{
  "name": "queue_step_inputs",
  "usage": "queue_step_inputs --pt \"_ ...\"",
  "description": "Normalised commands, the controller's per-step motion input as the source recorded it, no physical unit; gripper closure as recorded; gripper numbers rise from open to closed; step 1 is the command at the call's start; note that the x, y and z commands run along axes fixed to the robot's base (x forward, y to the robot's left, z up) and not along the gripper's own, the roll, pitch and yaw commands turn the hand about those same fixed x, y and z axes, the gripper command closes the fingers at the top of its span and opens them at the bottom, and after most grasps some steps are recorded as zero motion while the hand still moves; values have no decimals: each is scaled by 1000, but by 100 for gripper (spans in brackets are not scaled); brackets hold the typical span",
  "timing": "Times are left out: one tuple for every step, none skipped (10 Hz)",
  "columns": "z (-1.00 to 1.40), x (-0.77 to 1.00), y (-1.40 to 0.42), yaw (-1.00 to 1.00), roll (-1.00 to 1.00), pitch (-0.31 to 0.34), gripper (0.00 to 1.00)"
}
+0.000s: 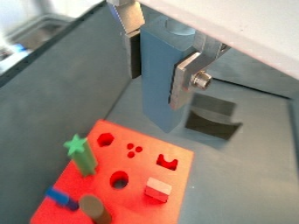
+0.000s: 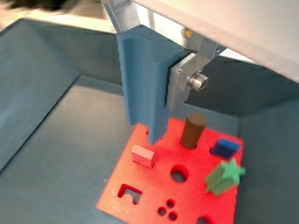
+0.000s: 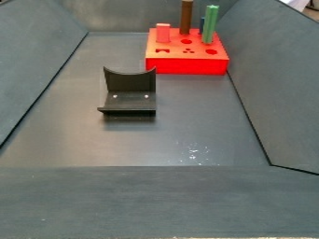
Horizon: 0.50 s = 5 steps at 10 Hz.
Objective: Pick up the arch object. Move up. Rotate the arch object. Move to above the board. Insert the arch object.
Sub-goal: Move to above the board.
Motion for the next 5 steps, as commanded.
queue_step_inputs --pt "40 58 -106 1000 -46 203 100" --pt "30 59 -68 1000 -37 229 100" --pt "22 68 -49 927 -16 244 100" --pt "25 76 -32 576 13 210 100" --pt "25 79 -30 427 21 188 100"
